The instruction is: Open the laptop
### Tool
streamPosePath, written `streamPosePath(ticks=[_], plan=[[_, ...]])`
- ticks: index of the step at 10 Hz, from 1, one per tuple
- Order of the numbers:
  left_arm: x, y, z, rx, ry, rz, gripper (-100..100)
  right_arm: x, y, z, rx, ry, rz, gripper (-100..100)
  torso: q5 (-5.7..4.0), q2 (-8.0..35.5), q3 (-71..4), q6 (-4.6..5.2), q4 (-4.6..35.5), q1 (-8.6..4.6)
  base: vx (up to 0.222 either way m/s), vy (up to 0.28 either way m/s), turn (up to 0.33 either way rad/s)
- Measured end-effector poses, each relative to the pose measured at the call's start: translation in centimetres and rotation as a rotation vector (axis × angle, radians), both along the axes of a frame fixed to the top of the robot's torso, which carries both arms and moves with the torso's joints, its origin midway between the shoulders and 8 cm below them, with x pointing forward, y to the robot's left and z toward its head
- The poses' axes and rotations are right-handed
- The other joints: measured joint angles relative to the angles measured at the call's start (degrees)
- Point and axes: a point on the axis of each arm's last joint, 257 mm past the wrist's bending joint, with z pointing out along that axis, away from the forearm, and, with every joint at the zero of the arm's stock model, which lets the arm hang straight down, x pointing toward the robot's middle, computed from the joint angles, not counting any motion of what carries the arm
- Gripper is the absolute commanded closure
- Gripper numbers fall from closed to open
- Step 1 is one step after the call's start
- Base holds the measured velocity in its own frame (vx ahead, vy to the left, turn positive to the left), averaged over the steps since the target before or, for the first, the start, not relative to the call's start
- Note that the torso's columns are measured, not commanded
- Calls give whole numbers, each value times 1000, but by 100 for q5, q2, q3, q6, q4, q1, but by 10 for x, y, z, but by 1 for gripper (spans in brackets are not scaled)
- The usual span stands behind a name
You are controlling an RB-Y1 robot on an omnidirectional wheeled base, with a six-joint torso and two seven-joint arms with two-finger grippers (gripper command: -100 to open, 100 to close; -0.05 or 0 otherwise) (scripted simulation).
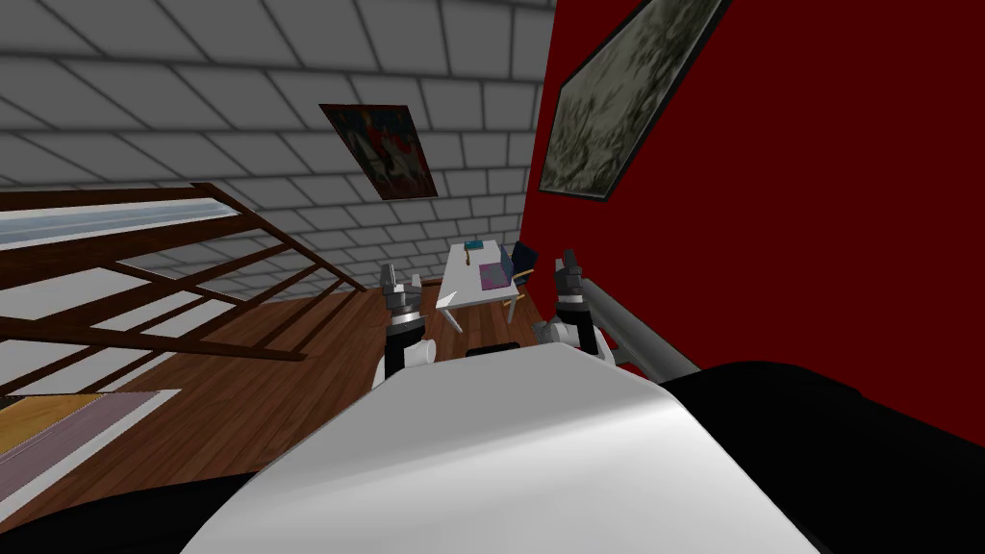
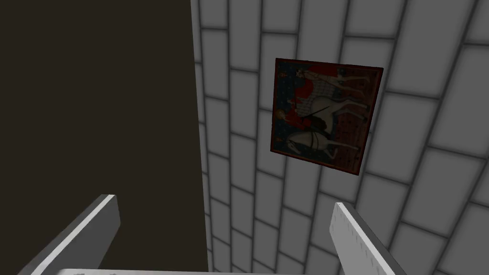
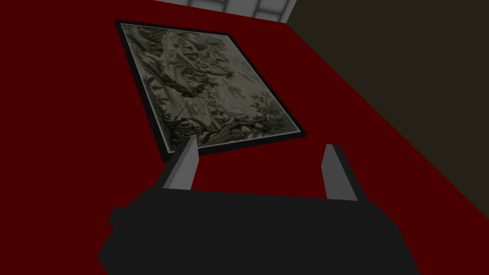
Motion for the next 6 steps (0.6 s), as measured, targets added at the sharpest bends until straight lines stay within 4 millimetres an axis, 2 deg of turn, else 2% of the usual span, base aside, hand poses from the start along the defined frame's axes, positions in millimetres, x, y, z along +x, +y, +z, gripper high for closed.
streamPosePath(ticks=[2,6], plan=[[0,0,0,0,0,0,0,0,0,0,0,0,0,0,0,597,-1200,0,600,0,0,0,0],[0,0,0,0,0,0,0,0,0,0,0,0,0,0,0,2269,-4536,0,2268,0,0,0,0]])
